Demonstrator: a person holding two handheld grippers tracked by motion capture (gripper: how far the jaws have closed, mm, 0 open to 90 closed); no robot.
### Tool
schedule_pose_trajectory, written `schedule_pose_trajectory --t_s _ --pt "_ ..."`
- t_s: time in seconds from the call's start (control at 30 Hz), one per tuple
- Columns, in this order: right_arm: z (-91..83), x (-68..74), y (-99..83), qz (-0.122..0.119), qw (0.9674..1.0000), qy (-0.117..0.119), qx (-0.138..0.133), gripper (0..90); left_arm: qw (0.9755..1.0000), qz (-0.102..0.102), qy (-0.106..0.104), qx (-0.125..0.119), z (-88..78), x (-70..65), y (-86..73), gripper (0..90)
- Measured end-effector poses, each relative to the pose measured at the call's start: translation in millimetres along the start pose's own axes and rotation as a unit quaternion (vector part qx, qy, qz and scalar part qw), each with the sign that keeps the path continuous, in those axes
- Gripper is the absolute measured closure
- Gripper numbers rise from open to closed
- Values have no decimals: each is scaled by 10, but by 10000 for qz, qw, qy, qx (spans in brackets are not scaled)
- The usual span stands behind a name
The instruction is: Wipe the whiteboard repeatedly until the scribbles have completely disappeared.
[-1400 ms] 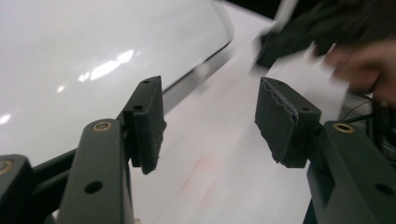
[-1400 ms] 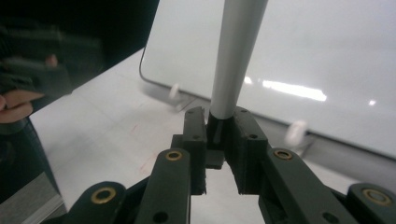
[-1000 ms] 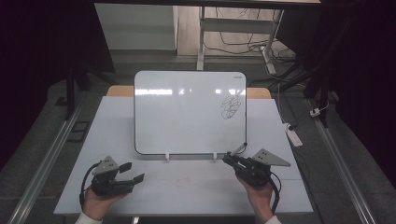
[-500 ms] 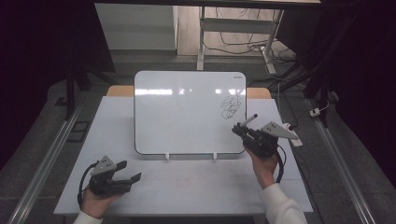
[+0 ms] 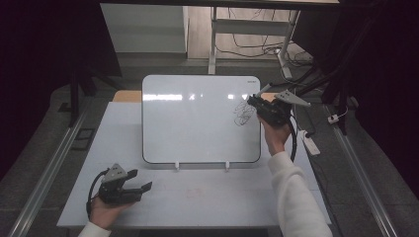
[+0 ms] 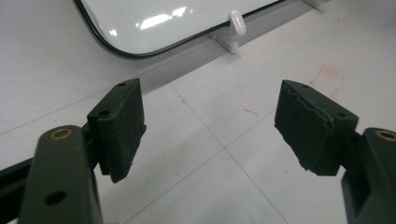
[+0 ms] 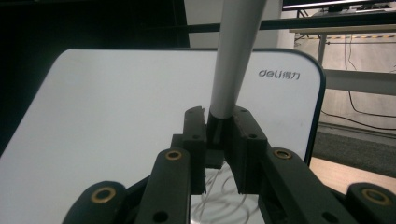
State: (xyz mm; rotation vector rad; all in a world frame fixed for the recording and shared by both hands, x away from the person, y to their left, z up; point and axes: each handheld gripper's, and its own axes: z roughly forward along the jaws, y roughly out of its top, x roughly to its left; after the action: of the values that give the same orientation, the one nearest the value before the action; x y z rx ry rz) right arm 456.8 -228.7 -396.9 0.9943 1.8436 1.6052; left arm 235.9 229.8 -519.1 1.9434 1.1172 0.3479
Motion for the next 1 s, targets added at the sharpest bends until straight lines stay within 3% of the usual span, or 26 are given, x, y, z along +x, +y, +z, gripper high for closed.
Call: schedule_pose_trajectory --t_s 0.2,0.27,0.37,0.43,0.5,0.53,0.57,0.63,0.7,0.73,0.83,0.9,1.0 --pt "222 -61 -35 -109 9998 -79 146 775 10000 -5 67 -17 -12 0 -12 263" --pt "256 -47 -88 50 9998 117 153 776 10000 0 92 -12 -21 -4 -20 264" --pt "281 66 -145 -319 9982 388 329 776 9999 -48 111 -38 -32 -3 -34 266" --pt "263 64 -133 -472 9981 248 324 776 9999 -59 106 -37 -32 -6 -37 267" --pt "213 -26 -101 -251 9996 -80 112 777 9999 -53 101 -34 -32 -11 -36 267" --pt "213 -26 -101 -251 9996 -80 112 777 9999 -50 110 -42 -33 -20 -36 267" --pt "185 -70 -119 15 10000 -40 38 777 9999 -38 113 -52 -36 -26 -35 267" --pt "218 31 -193 -242 9988 316 284 777 9999 -26 113 -63 -38 -29 -32 268" --pt "231 119 -241 -510 9971 435 364 777 9999 -40 114 -62 -35 -25 -33 268" --pt "228 101 -234 -409 9977 420 339 776 9999 -52 98 -48 -28 -19 -33 268" --pt "188 -35 -181 -51 10000 43 62 777 9999 -49 101 -48 -28 -24 -32 267" --pt "182 -66 -164 43 10000 14 12 777 9999 -40 100 -65 -33 -28 -31 268" --pt "219 43 -202 -248 9990 304 231 776 9999 -44 93 -59 -29 -15 -30 268"
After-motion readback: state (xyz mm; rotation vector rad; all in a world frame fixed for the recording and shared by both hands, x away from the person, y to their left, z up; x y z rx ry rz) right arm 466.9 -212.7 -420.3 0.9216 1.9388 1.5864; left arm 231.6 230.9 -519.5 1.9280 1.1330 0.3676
